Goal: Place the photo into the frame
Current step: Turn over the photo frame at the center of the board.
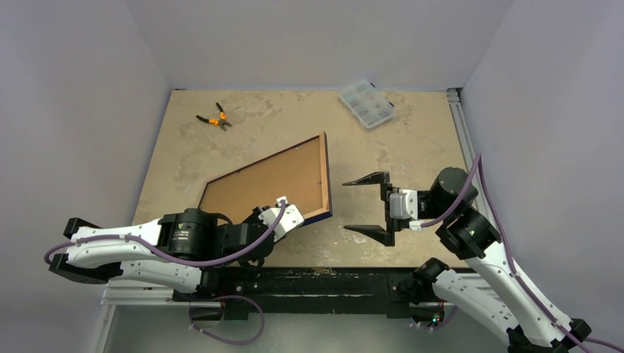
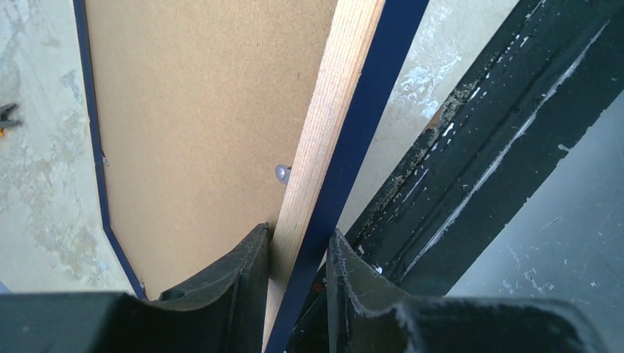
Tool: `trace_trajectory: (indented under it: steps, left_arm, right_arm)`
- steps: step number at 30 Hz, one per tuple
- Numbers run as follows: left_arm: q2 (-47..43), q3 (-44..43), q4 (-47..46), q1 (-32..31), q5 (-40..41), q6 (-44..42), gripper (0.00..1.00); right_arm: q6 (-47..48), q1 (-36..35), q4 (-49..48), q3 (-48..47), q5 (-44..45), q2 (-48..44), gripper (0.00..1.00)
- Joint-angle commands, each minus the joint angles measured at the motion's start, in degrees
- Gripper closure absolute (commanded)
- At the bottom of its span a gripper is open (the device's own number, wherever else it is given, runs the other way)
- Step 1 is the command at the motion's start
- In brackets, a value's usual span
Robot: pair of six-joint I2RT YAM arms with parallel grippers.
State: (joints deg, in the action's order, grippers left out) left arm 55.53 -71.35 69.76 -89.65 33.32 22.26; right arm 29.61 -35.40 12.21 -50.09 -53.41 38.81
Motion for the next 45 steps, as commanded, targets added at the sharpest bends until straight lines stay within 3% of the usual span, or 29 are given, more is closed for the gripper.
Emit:
trace_trajectory:
  steps: [1,12,17,20,26,28,29,33,36,38,45]
  left_arm:
    - [-1.7,-1.2,-9.4,-0.1,-3.1,3.8,1.0]
    - [-2.6,-2.0,-9.6,-0.1,-3.4,3.8,1.0]
    - [-2.4,-2.0,-9.6,-0.1,-3.9,3.9,1.0]
    - [-2.4,-1.7,-9.7,-0.1,-4.1,4.1,1.0]
    - [-2.2,-1.2,-9.6,-0.1,-3.6,4.5,1.0]
    - [-2.3,-1.3,-9.6,-0.2,-3.2,4.5,1.0]
    - [-2.3,-1.3,-9.6,-0.1,-2.9,4.6,0.97]
    - [-2.5,-1.3,-10.2,-0.2,-1.6,4.6,0.63]
    - [-2.3,-1.5,-11.0,-0.1,-0.8,4.3,0.37]
    - [-2.1,-2.2,-11.2,-0.1,0.1,4.2,0.27]
    - [-1.3,-8.0,-11.8,-0.2,5.3,4.2,0.2]
  right_arm:
    - [7.3,-0.8,-6.6,1.9,-4.9,1.9,0.12]
    - [13.6,-5.2,-18.0,9.6,-3.6,7.8,0.2]
    - [14.8,-8.8,-21.2,8.3,-2.8,11.9,0.29]
    - [16.4,-10.2,-19.4,6.5,-3.0,14.6,0.4]
    - [14.9,-10.8,-17.8,4.5,-3.1,15.0,0.83]
    - [13.6,-10.8,-17.7,4.1,-2.9,14.5,0.9]
    - [13.1,-10.7,-17.4,3.9,-2.7,14.3,0.92]
    - [11.5,-10.8,-15.8,3.2,-1.6,13.6,1.0]
    - [9.3,-10.8,-15.2,2.7,-1.2,13.5,1.0]
    - [7.0,-10.8,-15.3,2.4,-1.0,13.5,1.0]
    - [-4.7,-10.8,-16.6,2.2,7.2,12.5,1.0]
